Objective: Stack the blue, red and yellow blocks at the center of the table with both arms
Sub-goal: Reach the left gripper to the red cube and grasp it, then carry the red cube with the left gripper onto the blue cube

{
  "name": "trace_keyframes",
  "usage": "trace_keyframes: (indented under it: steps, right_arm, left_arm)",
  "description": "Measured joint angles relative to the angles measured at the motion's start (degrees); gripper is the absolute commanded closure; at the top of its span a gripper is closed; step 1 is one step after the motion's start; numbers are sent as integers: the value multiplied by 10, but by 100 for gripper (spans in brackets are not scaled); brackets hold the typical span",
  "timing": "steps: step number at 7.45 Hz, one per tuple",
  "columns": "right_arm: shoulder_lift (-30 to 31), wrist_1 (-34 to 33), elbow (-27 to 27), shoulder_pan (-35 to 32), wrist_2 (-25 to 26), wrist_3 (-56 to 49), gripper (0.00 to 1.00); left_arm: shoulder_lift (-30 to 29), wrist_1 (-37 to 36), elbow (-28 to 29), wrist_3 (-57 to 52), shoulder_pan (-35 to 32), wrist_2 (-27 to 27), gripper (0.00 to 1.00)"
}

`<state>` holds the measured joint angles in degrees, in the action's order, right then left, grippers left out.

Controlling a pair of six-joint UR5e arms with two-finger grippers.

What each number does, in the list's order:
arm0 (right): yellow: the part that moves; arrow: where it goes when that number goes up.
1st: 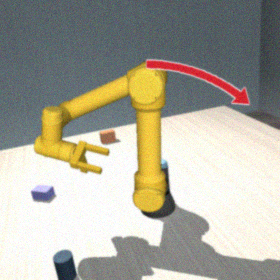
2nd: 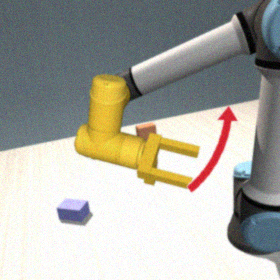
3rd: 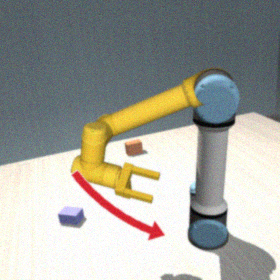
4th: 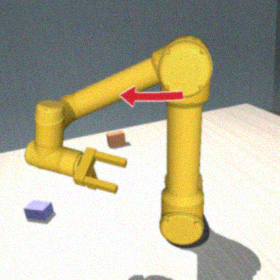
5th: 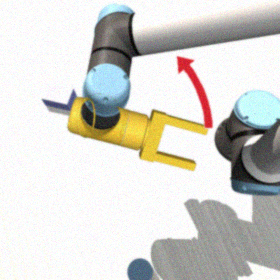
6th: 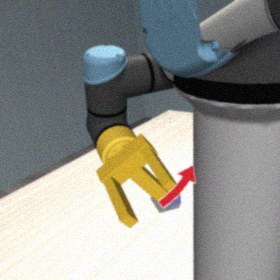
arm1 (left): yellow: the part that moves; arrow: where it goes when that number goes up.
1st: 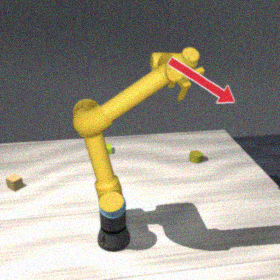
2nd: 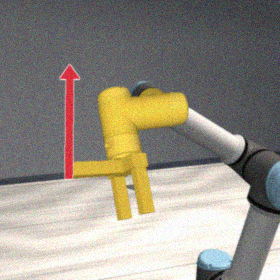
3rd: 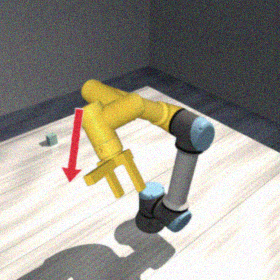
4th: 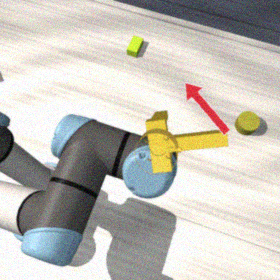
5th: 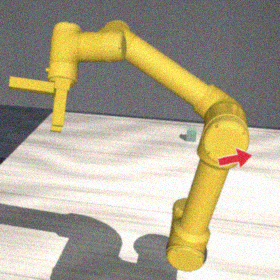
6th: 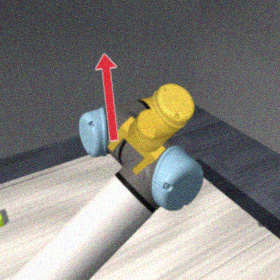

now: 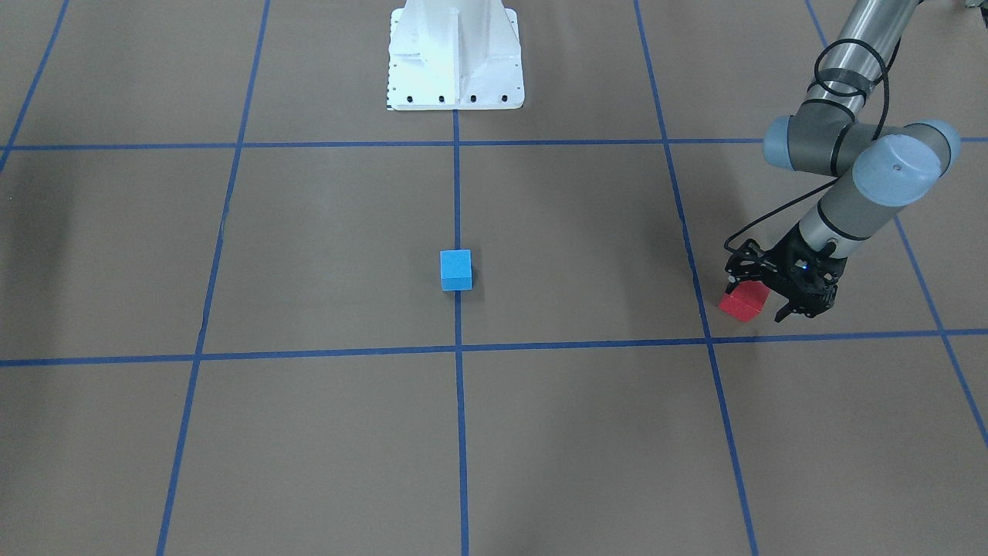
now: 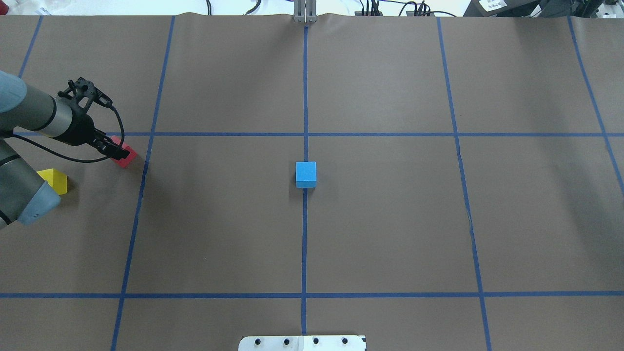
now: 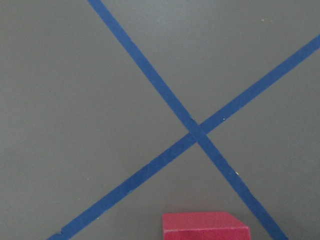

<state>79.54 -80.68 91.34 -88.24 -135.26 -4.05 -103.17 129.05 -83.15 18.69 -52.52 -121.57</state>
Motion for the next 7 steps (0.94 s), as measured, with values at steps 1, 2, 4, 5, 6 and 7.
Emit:
trace_keyframes:
  steps: [1, 2, 4, 5, 6, 7]
  right_arm:
    - [0, 0, -1, 0, 0, 0, 0]
    - [0, 0, -1, 0, 1, 0, 0]
    - [-1, 0, -5, 0, 1, -1, 0]
    - [-2, -2, -7, 0, 1, 1, 0]
    - [-1, -6, -10, 0, 1, 4, 0]
    - [0, -10, -12, 0, 1, 5, 0]
  left_arm:
    - [-1, 1, 1, 3, 0, 0, 69]
    - [-1, 3, 0, 5, 0, -1, 100]
    - [0, 2, -13, 13, 0, -3, 100]
    - [-4, -3, -22, 30, -4, -5, 100]
    - [-16, -18, -34, 60, -10, -12, 100]
    - [-35, -56, -56, 103, -16, -20, 100]
